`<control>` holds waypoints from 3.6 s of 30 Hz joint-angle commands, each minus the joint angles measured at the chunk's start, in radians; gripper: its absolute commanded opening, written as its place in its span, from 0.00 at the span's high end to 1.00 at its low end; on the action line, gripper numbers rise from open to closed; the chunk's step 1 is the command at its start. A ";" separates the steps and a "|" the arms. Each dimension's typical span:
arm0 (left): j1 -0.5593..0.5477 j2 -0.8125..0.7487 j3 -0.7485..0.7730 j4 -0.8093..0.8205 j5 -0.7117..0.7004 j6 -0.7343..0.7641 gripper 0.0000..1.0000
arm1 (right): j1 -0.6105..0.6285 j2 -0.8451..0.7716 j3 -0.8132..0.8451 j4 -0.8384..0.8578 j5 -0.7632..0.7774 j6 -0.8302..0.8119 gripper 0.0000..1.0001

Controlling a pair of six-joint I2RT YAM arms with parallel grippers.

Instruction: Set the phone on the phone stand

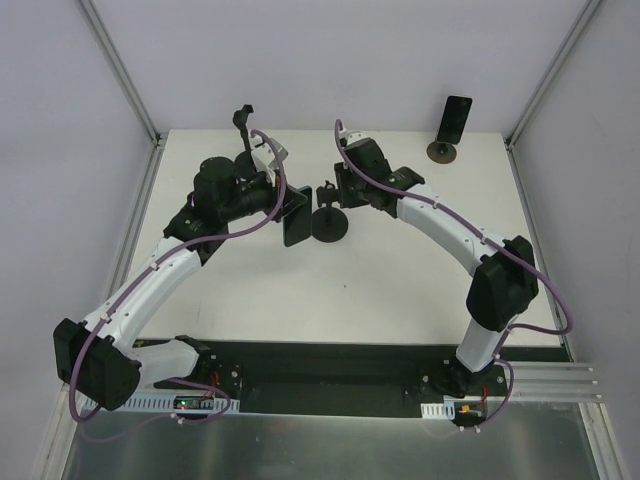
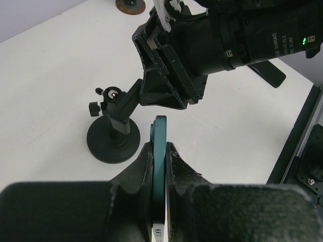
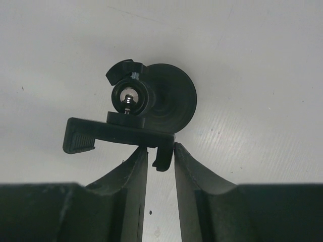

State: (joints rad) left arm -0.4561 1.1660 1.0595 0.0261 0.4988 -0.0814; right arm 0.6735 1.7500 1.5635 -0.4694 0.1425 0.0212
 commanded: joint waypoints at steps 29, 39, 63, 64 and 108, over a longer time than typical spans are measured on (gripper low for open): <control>0.010 0.334 0.122 0.656 0.658 0.022 1.00 | -0.112 -0.050 -0.008 0.049 -0.498 -0.196 0.99; 0.011 0.550 0.229 0.914 0.816 -0.106 1.00 | -0.149 -0.027 -0.010 0.066 -0.612 -0.222 0.99; 0.020 0.636 0.364 0.595 0.814 0.083 1.00 | -0.158 -0.061 -0.013 -0.012 -0.731 -0.293 0.99; 0.019 0.652 0.373 0.592 0.822 0.083 1.00 | -0.157 -0.060 -0.013 -0.011 -0.739 -0.294 0.99; 0.096 0.635 0.382 0.325 0.788 0.229 1.00 | -0.175 -0.058 0.024 -0.084 -0.816 -0.432 1.00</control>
State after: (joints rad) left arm -0.4141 1.7988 1.3838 0.3290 1.3041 0.0971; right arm 0.4927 1.7329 1.5139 -0.4129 -0.5194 -0.3424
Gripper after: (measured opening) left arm 0.055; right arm 0.065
